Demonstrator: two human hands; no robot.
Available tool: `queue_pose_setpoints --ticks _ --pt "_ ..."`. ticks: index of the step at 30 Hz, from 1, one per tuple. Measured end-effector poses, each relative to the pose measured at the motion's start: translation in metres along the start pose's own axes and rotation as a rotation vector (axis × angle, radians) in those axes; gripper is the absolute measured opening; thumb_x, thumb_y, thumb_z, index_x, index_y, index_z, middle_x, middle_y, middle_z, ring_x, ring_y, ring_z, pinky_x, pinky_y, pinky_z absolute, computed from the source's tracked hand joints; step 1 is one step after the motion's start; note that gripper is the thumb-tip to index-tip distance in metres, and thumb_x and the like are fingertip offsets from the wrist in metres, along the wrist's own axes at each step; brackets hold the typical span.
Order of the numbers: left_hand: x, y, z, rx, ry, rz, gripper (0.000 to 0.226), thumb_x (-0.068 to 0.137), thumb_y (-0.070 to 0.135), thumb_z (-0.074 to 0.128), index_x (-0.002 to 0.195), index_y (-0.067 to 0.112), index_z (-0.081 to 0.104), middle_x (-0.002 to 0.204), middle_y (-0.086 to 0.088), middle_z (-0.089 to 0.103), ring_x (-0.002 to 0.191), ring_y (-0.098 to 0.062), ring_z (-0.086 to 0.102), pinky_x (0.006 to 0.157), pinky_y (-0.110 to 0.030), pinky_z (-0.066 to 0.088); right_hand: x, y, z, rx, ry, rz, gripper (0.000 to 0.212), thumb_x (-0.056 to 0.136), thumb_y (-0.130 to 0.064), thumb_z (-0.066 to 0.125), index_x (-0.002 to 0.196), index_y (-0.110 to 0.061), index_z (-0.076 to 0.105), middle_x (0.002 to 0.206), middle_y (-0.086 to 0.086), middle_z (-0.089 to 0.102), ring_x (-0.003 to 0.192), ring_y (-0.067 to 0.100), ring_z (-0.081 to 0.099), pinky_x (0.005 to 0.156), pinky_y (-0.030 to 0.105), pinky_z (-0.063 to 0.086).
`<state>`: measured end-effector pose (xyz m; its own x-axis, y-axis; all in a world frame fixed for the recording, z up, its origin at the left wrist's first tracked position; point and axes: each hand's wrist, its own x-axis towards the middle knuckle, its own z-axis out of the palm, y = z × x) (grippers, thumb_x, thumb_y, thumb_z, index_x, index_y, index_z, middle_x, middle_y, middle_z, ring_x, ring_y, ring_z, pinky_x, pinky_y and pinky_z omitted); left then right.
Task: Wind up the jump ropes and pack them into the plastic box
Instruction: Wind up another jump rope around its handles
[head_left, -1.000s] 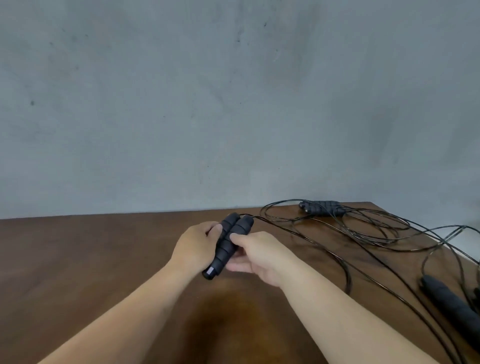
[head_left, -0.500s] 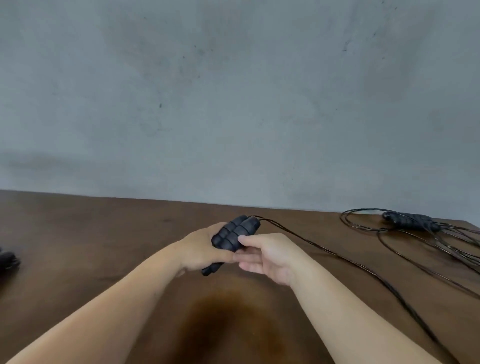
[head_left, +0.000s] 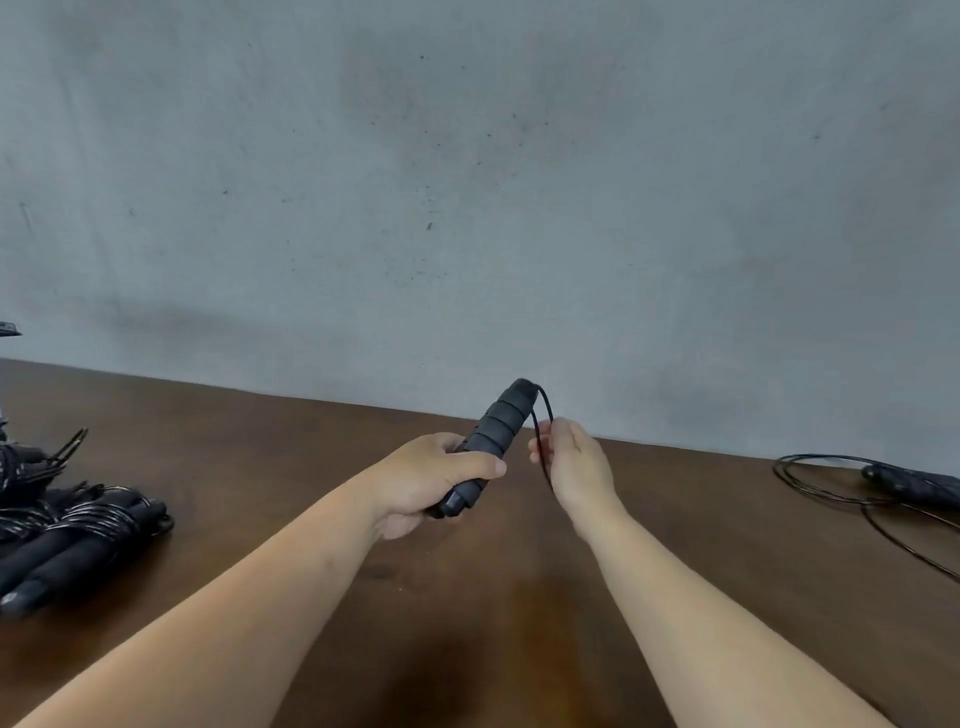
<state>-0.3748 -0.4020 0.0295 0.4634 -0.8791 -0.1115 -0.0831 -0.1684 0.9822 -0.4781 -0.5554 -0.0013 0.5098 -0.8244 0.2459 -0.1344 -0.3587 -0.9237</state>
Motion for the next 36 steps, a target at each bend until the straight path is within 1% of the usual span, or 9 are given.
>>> queue_pose_setpoints --ticks 3,7,9,13,17,24,28,31,36 --pt "0.009 0.001 -0.002 -0.181 0.036 0.056 0.036 0.08 0.021 0.076 0.111 0.008 0.061 0.082 -0.006 0.058 0.064 -0.017 0.051 0.057 -0.028 0.042 -0.006 0.004 0.025 0.217 -0.127 0.218 0.037 0.105 -0.03 0.03 0.101 -0.013 0.063 0.07 0.006 0.064 0.059 0.021 0.058 0.066 0.036 0.049" --pt "0.021 0.007 -0.005 -0.182 0.162 0.1 0.039 0.081 0.017 0.075 0.116 0.011 0.058 0.09 -0.008 0.063 0.064 -0.021 0.054 0.051 -0.023 0.046 -0.015 0.005 0.05 0.079 -0.371 0.294 0.037 0.103 -0.032 0.034 0.095 -0.011 0.064 0.061 0.002 0.048 0.044 0.012 0.032 0.045 0.027 0.029" --pt "0.028 0.006 -0.011 -0.078 0.179 0.076 0.041 0.079 0.017 0.076 0.115 0.014 0.056 0.092 -0.01 0.064 0.066 -0.025 0.054 0.055 -0.026 0.047 -0.013 -0.003 0.053 -0.002 -0.487 0.25 0.036 0.101 -0.033 0.035 0.09 -0.012 0.063 0.06 -0.001 0.044 0.044 0.01 0.027 0.045 0.024 0.023" --pt "0.046 0.005 -0.026 0.072 0.169 0.004 0.042 0.076 0.017 0.077 0.113 0.018 0.058 0.085 -0.004 0.067 0.066 -0.021 0.058 0.058 -0.024 0.043 0.003 -0.018 0.043 -0.306 -0.671 -0.018 0.036 0.102 -0.03 0.037 0.084 -0.019 0.066 0.062 -0.006 0.046 0.046 0.004 0.039 0.054 0.023 0.03" --pt "0.062 0.002 -0.03 0.146 0.149 -0.028 0.043 0.073 0.012 0.076 0.111 0.019 0.058 0.085 -0.003 0.062 0.061 -0.015 0.054 0.05 -0.022 0.038 0.016 -0.031 0.03 -0.537 -0.806 -0.148 0.028 0.101 -0.027 0.043 0.094 -0.019 0.068 0.066 -0.007 0.049 0.055 0.005 0.045 0.058 0.025 0.034" --pt "0.069 -0.006 -0.04 0.583 0.005 -0.048 0.041 0.073 0.01 0.073 0.108 0.025 0.055 0.083 0.003 0.058 0.068 -0.013 0.056 0.057 -0.023 0.045 0.042 -0.049 -0.005 -0.891 -0.886 -0.286 0.019 0.093 -0.035 0.059 0.092 -0.024 0.074 0.08 -0.005 0.068 0.069 0.011 0.059 0.064 0.027 0.046" --pt "0.068 -0.008 -0.029 0.907 -0.103 -0.021 0.048 0.069 0.02 0.073 0.112 0.03 0.051 0.088 0.007 0.061 0.076 -0.013 0.059 0.064 -0.028 0.049 0.056 -0.07 -0.007 -0.92 -0.88 -0.369 0.005 0.083 -0.029 0.071 0.079 -0.027 0.074 0.071 -0.014 0.063 0.066 0.005 0.056 0.058 0.019 0.042" --pt "0.066 -0.005 -0.022 0.997 -0.145 0.033 0.049 0.068 0.023 0.072 0.11 0.035 0.05 0.093 0.007 0.062 0.082 -0.015 0.06 0.072 -0.031 0.052 0.071 -0.083 -0.001 -0.911 -0.915 -0.409 0.016 0.069 -0.035 0.086 0.075 -0.027 0.073 0.068 -0.017 0.063 0.07 0.005 0.057 0.063 0.02 0.043" --pt "0.052 0.014 -0.035 0.912 -0.284 0.073 0.038 0.074 0.018 0.076 0.104 0.029 0.055 0.083 0.013 0.059 0.071 -0.005 0.057 0.064 -0.018 0.046 0.096 -0.069 0.016 -0.518 -1.026 -0.175 0.019 0.072 -0.031 0.085 0.073 -0.022 0.067 0.06 -0.015 0.059 0.06 0.007 0.049 0.056 0.02 0.037"
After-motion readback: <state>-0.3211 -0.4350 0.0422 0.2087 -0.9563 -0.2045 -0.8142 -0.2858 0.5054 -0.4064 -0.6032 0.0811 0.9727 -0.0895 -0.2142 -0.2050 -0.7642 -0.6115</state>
